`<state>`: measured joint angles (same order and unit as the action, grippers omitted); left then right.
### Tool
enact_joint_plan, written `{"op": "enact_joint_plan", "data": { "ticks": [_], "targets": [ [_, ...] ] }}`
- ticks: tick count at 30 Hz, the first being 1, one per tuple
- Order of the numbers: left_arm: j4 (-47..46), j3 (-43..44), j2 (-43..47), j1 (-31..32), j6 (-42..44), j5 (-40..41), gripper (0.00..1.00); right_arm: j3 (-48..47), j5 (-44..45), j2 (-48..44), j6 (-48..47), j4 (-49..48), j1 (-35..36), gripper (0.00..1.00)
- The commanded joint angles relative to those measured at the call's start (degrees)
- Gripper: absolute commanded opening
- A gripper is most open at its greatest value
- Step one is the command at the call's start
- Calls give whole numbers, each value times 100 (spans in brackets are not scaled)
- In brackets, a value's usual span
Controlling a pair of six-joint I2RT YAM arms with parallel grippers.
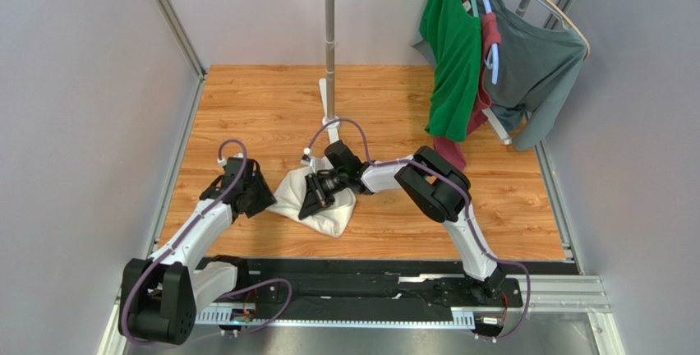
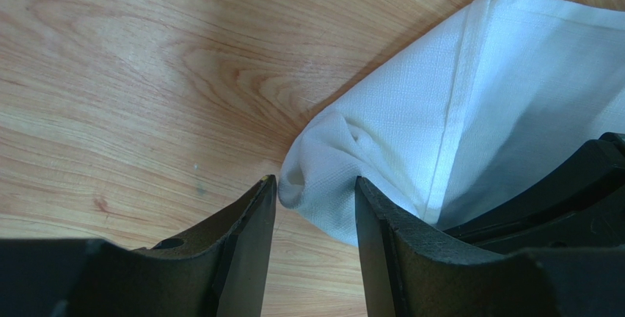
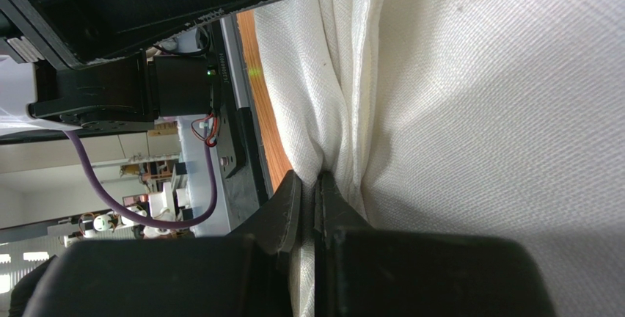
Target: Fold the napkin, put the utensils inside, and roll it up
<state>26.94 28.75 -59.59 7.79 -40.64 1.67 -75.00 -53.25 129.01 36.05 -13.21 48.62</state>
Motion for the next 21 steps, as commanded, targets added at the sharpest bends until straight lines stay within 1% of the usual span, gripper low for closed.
{"op": "enact_joint_plan", "data": {
  "ticks": [1, 6, 9, 13, 15, 16, 17, 19, 21],
  "targets": [
    [-207, -1, -183, -6, 12, -123, 52, 161, 623, 300, -98, 267, -116, 0],
    [-128, 122, -632, 12, 109, -299, 50, 161, 667, 300, -37, 214, -133, 0],
    [-119, 209, -860, 38, 144, -325, 47, 161, 676, 309, -11, 144, -142, 0],
    [13, 350, -1133, 56, 188, -255, 35, 179, 737, 256, -37, 108, -134, 0],
    [57, 429, -1195, 65, 232, -220, 31, 179, 746, 186, -107, 161, -133, 0],
    [118, 447, -1265, 65, 250, -194, 23, 162, 790, 151, -133, 196, -134, 0],
    [145, 482, -1283, 65, 285, -194, 20, 144, 808, 133, -168, 248, -142, 0],
    [197, 526, -1353, 65, 320, -176, 18, 91, 869, 28, -327, 424, -133, 1],
    [224, 587, -1423, 65, 381, -176, 14, 38, 922, -86, -493, 652, -125, 4]
  ]
}}
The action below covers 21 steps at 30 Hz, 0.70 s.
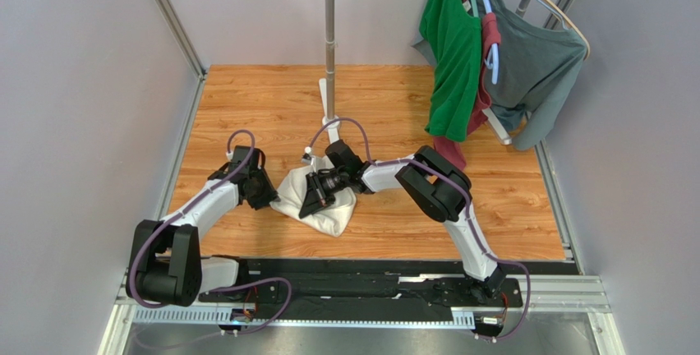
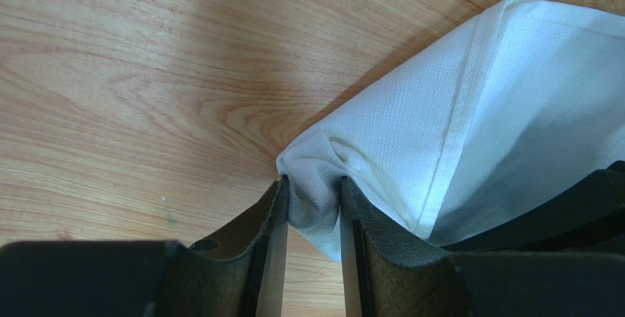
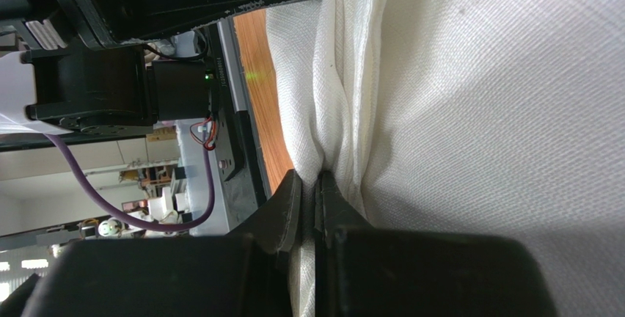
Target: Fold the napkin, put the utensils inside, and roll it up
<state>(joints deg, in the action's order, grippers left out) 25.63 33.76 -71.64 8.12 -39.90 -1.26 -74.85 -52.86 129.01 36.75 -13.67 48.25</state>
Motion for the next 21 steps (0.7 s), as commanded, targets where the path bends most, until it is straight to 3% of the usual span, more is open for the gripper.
{"op": "enact_joint_plan", "data": {
  "ticks": [1, 4, 5, 8, 14, 18, 21],
  "targets": [
    [407, 113, -280, 32, 325, 117, 12, 14, 935, -148, -634, 769, -88, 7],
    [478, 227, -412, 32, 386, 117, 8, 32, 1032, -507, -870, 1015, -88, 23],
    [487, 254, -447, 32, 404, 117, 8, 58, 1076, -622, -924, 1076, -88, 34],
    [513, 298, -500, 41, 439, 117, 6, 111, 1322, -1131, -1266, 1341, -88, 46],
    [522, 333, -536, 41, 466, 117, 4, 392, 2164, -2228, -2038, 2175, 87, 51],
    [531, 351, -544, 41, 466, 117, 3, 567, 3481, -2775, -2435, 2869, 728, 51],
    [531, 342, -544, 41, 466, 117, 3, 787, 3939, -3073, -2235, 2940, 1071, 52]
  ]
}}
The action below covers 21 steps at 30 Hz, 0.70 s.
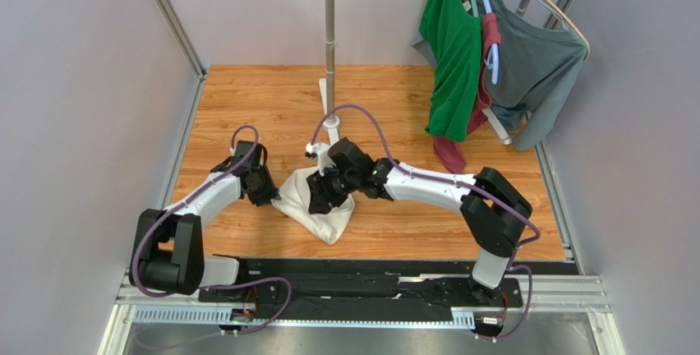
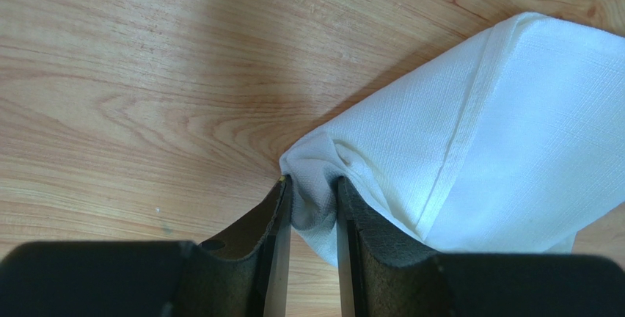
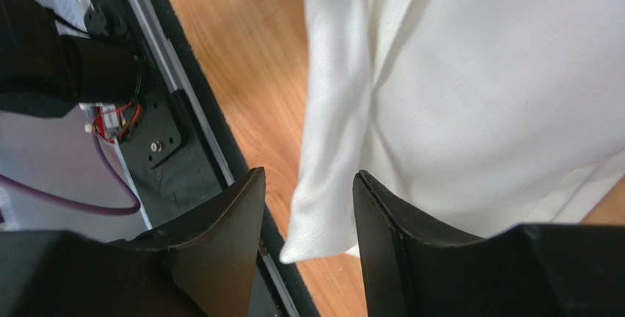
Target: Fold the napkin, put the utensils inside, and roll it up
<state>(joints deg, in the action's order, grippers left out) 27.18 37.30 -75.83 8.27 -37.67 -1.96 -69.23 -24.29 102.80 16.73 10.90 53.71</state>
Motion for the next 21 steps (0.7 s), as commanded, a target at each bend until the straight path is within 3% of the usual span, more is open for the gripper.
{"op": "enact_joint_plan", "data": {
  "ticks": [1, 12, 21],
  "targets": [
    [385, -12, -125, 25, 243, 187, 3, 278, 1180, -506, -188, 527, 604, 52],
    [367, -12, -116, 25, 251, 187, 3, -55, 2999, -323, -311, 1152, 1738, 53],
    [341, -38, -98, 25, 260, 187, 3, -160, 3045, -103, -715, 958, 1853, 53]
  ]
}}
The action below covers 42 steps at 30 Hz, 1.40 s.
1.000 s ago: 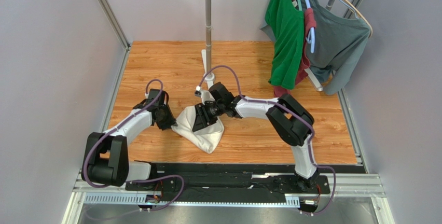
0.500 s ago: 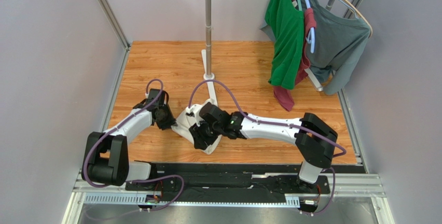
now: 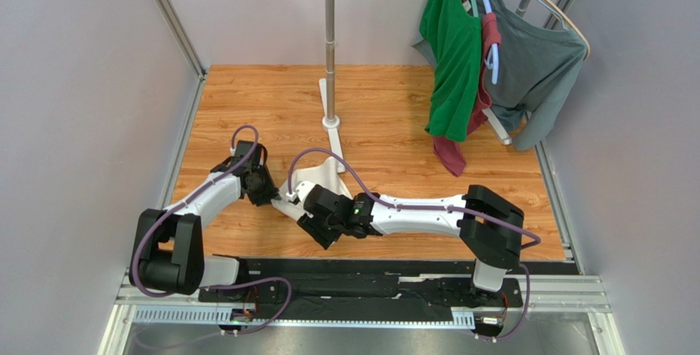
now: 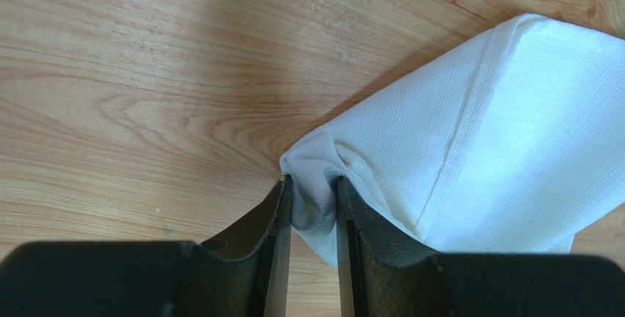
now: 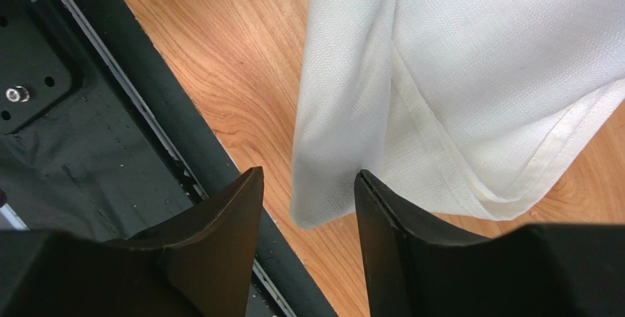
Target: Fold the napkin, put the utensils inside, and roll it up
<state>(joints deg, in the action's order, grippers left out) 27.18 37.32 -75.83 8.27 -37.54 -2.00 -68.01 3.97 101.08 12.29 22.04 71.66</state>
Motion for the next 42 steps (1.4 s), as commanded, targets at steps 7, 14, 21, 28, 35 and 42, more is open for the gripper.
{"op": "enact_joint_plan", "data": {
  "ticks": [7, 14, 21, 28, 35, 42],
  "targets": [
    [332, -41, -90, 25, 247, 191, 3, -231, 78, 263, -210, -121, 59, 51],
    [323, -58, -81, 25, 238, 191, 3, 120, 131, 360, 150, -77, 68, 43],
    [323, -58, -81, 25, 238, 191, 3, 261, -36, 606, 396, -226, 68, 43],
    [323, -58, -72, 25, 238, 191, 2, 165, 43, 834, 414, -139, 59, 19],
    [130, -58, 68, 25, 230, -45, 12, 744, -1414, 835, 607, -787, -528, 2],
    [173, 56, 789, 25, 247, -47, 41, 1184, -3119, 1124, 774, -1773, -1145, 0]
  ]
}}
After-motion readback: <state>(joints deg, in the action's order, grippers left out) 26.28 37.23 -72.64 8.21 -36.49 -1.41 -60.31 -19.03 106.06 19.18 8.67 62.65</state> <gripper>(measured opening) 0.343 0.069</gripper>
